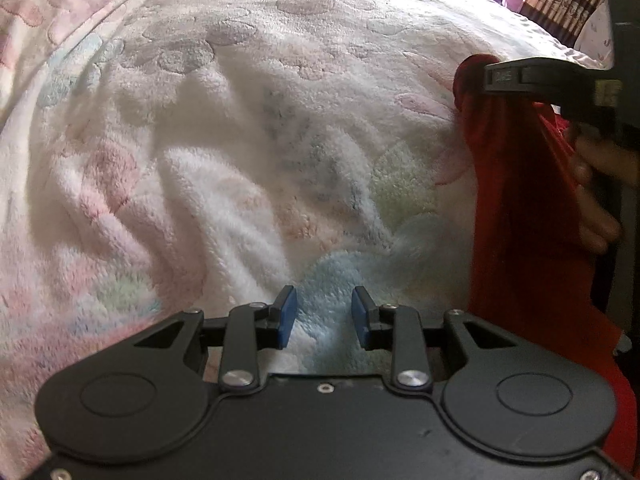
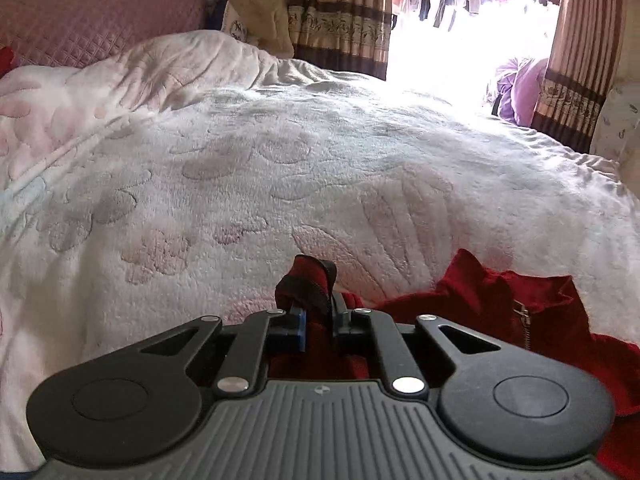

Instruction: Fold small clothes

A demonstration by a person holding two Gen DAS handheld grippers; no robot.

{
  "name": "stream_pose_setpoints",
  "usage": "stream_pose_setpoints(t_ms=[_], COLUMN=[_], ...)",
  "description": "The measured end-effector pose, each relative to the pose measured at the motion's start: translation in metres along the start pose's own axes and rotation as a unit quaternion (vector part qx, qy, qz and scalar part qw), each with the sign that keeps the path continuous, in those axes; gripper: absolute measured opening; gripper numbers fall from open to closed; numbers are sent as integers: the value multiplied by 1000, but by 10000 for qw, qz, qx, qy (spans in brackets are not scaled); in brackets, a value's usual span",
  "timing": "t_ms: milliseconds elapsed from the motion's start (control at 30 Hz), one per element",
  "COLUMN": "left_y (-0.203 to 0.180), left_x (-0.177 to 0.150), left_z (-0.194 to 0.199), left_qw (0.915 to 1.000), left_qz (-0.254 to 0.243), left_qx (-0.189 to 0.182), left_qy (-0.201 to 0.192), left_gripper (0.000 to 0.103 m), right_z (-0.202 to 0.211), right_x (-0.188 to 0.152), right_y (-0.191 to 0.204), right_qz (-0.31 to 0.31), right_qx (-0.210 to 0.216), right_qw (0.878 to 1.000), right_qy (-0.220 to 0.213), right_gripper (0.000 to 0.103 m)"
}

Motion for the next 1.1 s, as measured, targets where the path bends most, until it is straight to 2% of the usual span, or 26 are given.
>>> stream_pose_setpoints(t_ms=[133,200,267,333,400,500,533,567,633,767,800,867,967,1100], left_y=[6,15,25,37,49,70,75,77,76,52,42,20,-20,-65], left_x=[4,8,14,22,32,44,46,47,46,46,43,33,11,-12], left_z=[0,1,0,-3,-7,-7,-6,-5,3,16,18,18,21,16], left_qw=[9997,9991,9980,9967,9947,9907,9899,9895,9898,9922,9936,9973,9983,9951], left_qz=[195,299,377,445,529,780,876,950,980,484,387,234,-62,-831], left_qx=[101,281,485,658,850,1039,1035,998,918,898,788,279,-355,-445], left_qy=[-46,-118,-156,-186,-248,-394,-425,-435,-472,-721,-718,-631,-453,-312], left_gripper=[38,39,40,41,41,41,41,41,41,44,44,45,45,47], right_z=[-28,-41,-45,-37,-19,25,43,61,89,133,145,162,180,191], right_x=[-17,-31,-38,-35,-29,-17,-15,-15,-21,-62,-77,-105,-147,-200], right_y=[12,20,26,29,26,7,-6,-21,-54,-130,-151,-184,-224,-265], right_qz=[143,258,404,472,372,190,119,58,9,88,99,32,-382,-907], right_qx=[109,61,-25,-159,-140,-64,-92,-132,-284,-793,-955,-1235,-1391,-1580], right_qw=[9991,9976,9970,9968,9977,9997,9999,9998,9993,9968,9953,9919,9880,9792], right_qy=[396,632,659,622,541,140,-7,-141,-260,21,122,291,544,894], right_gripper=[14,21,32,44,47,53,63,73,79,79,79,79,79,79])
Point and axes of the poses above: each gripper's, at about its wrist camera, not at the fingertips, and z roughly against the way its jaws point, y to its left, x to its top, the point moved 9 cm from there along -z, roughly the way its jaws point, and after that the axes turned 3 degrees about -x, right-handed, at the moved point
